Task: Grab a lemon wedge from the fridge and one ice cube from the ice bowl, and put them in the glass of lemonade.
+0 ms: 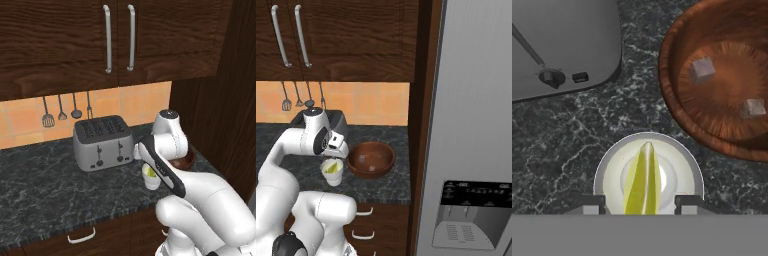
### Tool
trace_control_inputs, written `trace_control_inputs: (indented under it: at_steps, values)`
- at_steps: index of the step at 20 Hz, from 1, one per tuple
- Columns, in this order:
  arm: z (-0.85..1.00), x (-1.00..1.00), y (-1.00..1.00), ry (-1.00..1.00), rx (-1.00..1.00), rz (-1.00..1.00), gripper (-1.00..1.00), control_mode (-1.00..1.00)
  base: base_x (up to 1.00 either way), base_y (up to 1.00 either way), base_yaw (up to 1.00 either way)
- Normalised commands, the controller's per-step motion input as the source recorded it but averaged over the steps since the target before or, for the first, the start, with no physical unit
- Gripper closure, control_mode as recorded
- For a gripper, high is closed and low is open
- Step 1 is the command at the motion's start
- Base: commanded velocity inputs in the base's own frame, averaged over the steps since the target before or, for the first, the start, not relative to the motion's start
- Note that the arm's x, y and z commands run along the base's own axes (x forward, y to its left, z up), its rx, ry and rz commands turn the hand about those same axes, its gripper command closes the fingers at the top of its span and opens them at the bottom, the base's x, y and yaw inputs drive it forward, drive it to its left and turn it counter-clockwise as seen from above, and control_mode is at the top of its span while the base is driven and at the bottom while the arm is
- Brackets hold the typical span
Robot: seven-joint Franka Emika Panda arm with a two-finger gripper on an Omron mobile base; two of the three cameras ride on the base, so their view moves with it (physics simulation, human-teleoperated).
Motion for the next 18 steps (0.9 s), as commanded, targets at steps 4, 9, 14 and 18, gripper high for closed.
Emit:
trace_control_inputs:
  at_steps: [4, 9, 14, 18]
  values:
    - [0.00, 0.00, 0.00, 0.00, 0.00, 0.00, -1.00, -1.00, 0.00, 0.00, 0.00]
    - [0.07, 0.00, -0.09, 0.04, 0.00, -0.01, -1.00, -1.00, 0.00, 0.00, 0.00]
    - [0.04, 0.00, -0.08, 0.00, 0.00, -0.13, -1.00, -1.00, 0.00, 0.00, 0.00]
    - [0.00, -0.11, -0.21, 0.00, 0.00, -0.19, -1.00, -1.00, 0.00, 0.00, 0.00]
